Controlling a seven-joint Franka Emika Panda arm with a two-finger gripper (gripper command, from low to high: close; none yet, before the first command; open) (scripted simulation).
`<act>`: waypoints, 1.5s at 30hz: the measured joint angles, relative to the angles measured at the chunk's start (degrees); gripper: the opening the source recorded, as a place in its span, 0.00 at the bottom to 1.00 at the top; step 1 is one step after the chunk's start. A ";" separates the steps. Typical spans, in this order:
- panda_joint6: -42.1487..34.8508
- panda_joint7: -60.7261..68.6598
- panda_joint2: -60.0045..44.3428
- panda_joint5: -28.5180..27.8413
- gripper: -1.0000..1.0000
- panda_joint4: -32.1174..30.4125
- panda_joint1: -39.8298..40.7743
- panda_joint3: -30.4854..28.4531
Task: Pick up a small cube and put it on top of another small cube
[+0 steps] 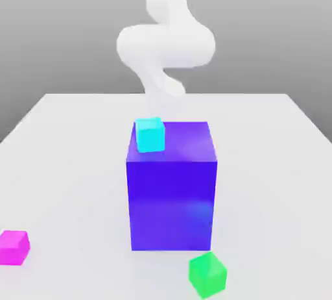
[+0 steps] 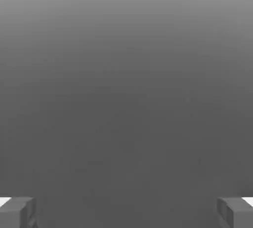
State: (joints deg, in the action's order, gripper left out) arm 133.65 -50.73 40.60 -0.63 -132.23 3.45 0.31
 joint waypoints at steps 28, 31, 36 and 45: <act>21.56 -44.43 -58.55 5.55 0.50 -4.59 26.74 -7.28; 26.11 -43.75 -64.78 7.40 0.50 -3.49 28.11 -6.00; 27.77 -43.49 -66.82 7.79 0.00 -3.07 28.54 -5.50; 20.91 -44.02 -57.57 4.70 0.00 -5.38 25.92 -5.41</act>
State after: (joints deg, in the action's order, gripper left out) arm 154.56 -94.75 -16.97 4.07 -137.61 29.37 -5.10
